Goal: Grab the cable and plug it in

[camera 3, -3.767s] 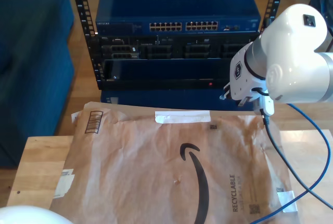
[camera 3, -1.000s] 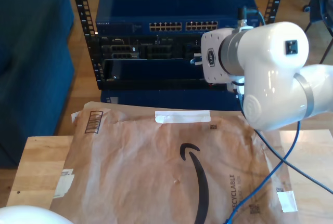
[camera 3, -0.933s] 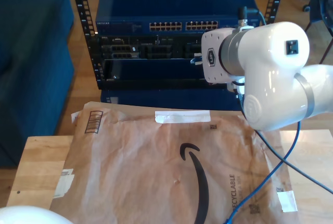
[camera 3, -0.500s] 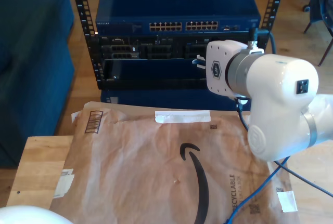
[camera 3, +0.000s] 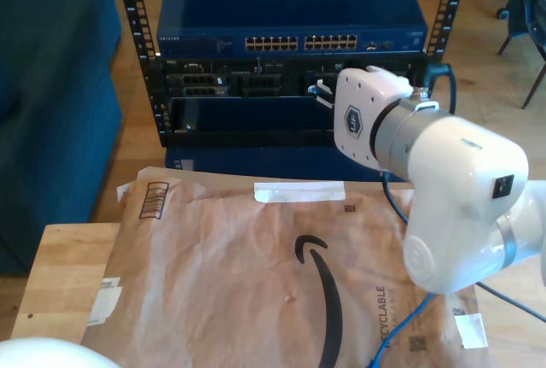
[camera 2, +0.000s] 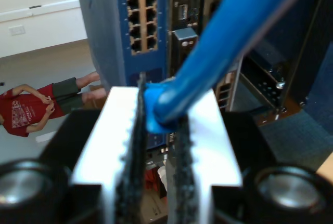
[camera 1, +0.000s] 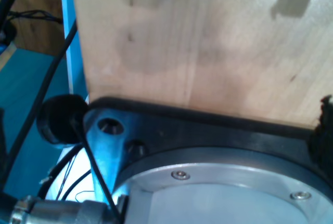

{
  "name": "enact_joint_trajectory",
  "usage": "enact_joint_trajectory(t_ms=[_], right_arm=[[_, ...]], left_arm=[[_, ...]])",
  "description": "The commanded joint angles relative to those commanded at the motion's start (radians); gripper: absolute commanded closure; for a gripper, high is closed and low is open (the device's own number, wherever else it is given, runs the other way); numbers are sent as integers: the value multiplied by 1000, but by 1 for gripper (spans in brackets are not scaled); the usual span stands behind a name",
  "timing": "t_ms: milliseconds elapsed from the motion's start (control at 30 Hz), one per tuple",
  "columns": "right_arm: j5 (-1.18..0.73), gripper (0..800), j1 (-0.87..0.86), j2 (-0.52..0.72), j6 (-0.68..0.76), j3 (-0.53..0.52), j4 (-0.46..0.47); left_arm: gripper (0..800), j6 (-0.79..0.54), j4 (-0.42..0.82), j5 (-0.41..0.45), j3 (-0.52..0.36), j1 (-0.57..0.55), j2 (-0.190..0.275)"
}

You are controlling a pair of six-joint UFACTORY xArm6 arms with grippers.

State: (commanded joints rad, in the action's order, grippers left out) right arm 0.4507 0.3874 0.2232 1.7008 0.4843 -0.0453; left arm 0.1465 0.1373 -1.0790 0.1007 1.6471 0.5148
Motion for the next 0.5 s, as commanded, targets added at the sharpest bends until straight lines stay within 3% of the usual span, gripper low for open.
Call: enact_joint_trajectory(t_ms=[367, 500], right_arm=[[15, 800, -11, -52, -2, 49, 0], [118, 800, -9, -84, -6, 44, 0]], left_arm=[[0, 0, 0, 0, 0, 0, 0], [0, 0, 0, 0, 0, 0, 0]])
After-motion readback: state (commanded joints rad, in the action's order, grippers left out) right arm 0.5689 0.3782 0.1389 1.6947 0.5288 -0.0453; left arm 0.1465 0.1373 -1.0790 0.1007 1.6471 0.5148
